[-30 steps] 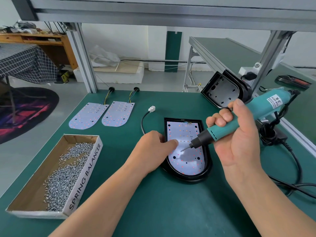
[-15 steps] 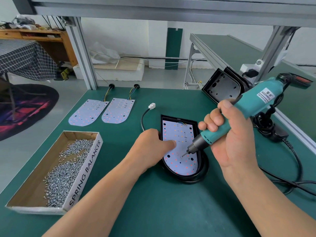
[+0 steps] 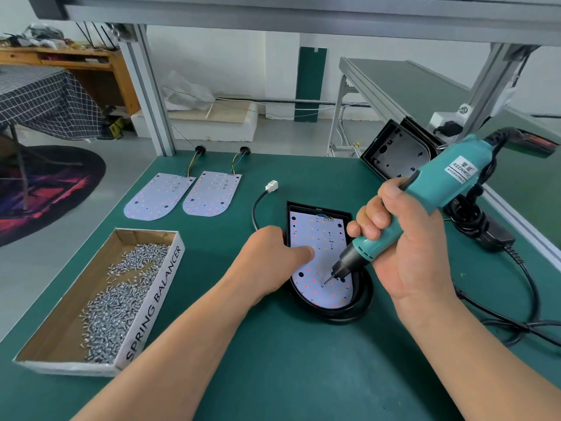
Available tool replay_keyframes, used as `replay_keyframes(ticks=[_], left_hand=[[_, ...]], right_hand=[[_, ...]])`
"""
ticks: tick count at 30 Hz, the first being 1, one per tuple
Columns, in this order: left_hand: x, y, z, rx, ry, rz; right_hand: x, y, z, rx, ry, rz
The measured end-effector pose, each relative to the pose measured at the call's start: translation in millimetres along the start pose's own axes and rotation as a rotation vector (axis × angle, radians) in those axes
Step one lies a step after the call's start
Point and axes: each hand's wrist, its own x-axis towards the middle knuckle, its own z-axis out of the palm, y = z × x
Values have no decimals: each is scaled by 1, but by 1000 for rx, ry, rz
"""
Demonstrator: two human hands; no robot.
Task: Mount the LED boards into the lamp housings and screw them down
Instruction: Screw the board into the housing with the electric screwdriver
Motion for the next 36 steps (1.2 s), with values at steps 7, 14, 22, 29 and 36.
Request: replay_keyframes(ticks=[7, 14, 22, 29, 36], left_hand=[[-1, 1, 0, 2, 3, 9], [-2, 2, 0, 29, 14, 16], [2, 0, 2, 55, 38, 24], [0, 4, -1, 38, -13, -19], [-3, 1, -4, 74, -15, 6]], right_hand=[[-1, -1, 1, -37, -66, -15], [-9, -3, 9, -129, -316, -109], [-10, -4, 13, -178, -334, -73], [-8, -12, 3, -38, -341, -42], [-13, -30, 11, -117, -376, -230]])
